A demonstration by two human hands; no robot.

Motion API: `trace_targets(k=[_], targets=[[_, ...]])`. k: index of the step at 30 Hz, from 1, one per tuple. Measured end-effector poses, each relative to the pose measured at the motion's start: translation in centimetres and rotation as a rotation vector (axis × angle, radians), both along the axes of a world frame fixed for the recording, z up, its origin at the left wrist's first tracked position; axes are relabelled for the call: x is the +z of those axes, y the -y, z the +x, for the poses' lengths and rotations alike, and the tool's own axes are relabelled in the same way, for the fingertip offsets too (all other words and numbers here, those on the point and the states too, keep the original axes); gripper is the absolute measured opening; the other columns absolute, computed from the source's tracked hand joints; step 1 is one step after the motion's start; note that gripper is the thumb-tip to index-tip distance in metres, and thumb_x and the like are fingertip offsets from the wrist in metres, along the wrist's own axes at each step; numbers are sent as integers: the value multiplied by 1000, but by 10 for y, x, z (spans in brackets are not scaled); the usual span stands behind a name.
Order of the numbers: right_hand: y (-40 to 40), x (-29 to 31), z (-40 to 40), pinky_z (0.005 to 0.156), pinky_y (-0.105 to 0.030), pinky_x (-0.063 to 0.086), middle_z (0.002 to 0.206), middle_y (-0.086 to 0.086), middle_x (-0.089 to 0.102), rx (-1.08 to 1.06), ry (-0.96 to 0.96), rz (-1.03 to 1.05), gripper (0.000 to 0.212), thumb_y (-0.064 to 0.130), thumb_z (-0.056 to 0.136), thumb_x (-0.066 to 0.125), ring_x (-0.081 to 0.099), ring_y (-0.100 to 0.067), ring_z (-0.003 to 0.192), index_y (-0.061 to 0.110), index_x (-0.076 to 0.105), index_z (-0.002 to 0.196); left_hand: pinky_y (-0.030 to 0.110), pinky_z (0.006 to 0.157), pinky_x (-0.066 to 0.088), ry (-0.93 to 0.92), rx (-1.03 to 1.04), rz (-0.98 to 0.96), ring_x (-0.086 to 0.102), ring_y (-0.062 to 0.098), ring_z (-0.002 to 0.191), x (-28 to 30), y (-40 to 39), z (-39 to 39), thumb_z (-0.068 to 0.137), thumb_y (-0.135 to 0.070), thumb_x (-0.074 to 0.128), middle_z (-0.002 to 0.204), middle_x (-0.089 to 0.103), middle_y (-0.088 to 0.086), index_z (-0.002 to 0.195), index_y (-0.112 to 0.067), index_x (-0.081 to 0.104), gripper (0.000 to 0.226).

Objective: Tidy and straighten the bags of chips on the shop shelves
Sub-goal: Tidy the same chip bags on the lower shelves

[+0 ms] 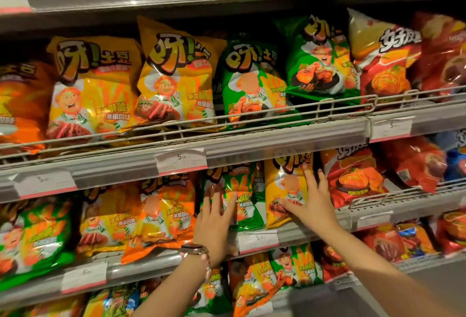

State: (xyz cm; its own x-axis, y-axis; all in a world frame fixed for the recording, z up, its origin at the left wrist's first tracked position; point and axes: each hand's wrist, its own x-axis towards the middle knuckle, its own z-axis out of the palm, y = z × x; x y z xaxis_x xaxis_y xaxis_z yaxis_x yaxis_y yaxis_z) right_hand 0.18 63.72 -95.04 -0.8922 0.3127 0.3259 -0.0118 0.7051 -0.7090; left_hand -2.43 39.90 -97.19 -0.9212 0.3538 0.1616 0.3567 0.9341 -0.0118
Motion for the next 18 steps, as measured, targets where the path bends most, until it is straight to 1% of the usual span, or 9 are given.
trace_targets(k=[2,5,6,9,12,14,16,18], targets=[[-4,-2,-7,108,-48,33,158,-13,4,20,52,-60,108,47,67,81,18,-34,143,29,14,151,43,115,24,-5,-5,12,-8,36,146,-2,-1,1,67,-49,81,159,-13,11,135,-36,-36,136],[-12,-1,-12,108,-46,34,152,-14,26,81,107,-110,110,48,63,82,28,-31,139,24,19,150,42,115,24,-5,-10,44,-10,36,146,-4,-1,0,68,-46,81,159,-14,12,133,-37,-37,135],[-14,-1,-13,108,-44,34,150,-14,30,97,111,-126,109,47,64,82,31,-30,138,23,21,150,42,115,23,-8,-13,50,-10,36,146,-5,-1,-1,68,-46,81,159,-14,12,132,-37,-38,135],[-18,-2,-12,107,-34,30,150,-9,31,163,81,-205,99,38,71,80,29,-25,138,26,23,150,42,115,24,-27,-21,61,-10,36,146,-8,-1,-2,67,-47,82,159,-14,12,134,-36,-38,137],[-18,-6,-10,100,-24,27,149,-8,34,200,44,-178,88,23,78,77,32,-22,136,22,26,150,41,114,27,-16,-24,66,-11,36,146,-7,-1,-2,68,-46,81,159,-15,12,142,-35,-31,135],[-16,-8,-9,99,-23,28,146,-10,39,180,-11,-174,79,13,80,74,36,-23,134,17,32,147,41,114,27,-5,-28,66,-12,36,146,-6,0,-1,68,-45,82,159,-16,11,144,-35,-27,133],[-13,-7,-8,102,-24,29,145,-12,42,162,-58,-216,72,8,81,72,38,-23,134,13,37,144,42,114,27,5,-33,69,-11,36,146,-5,1,-1,68,-46,82,159,-16,11,146,-34,-24,132],[-12,-5,-6,105,-26,29,146,-11,42,162,-96,-251,68,6,82,70,36,-23,135,10,39,143,42,113,28,17,-33,73,-11,35,146,-3,2,0,68,-47,81,159,-16,11,147,-35,-23,131]])
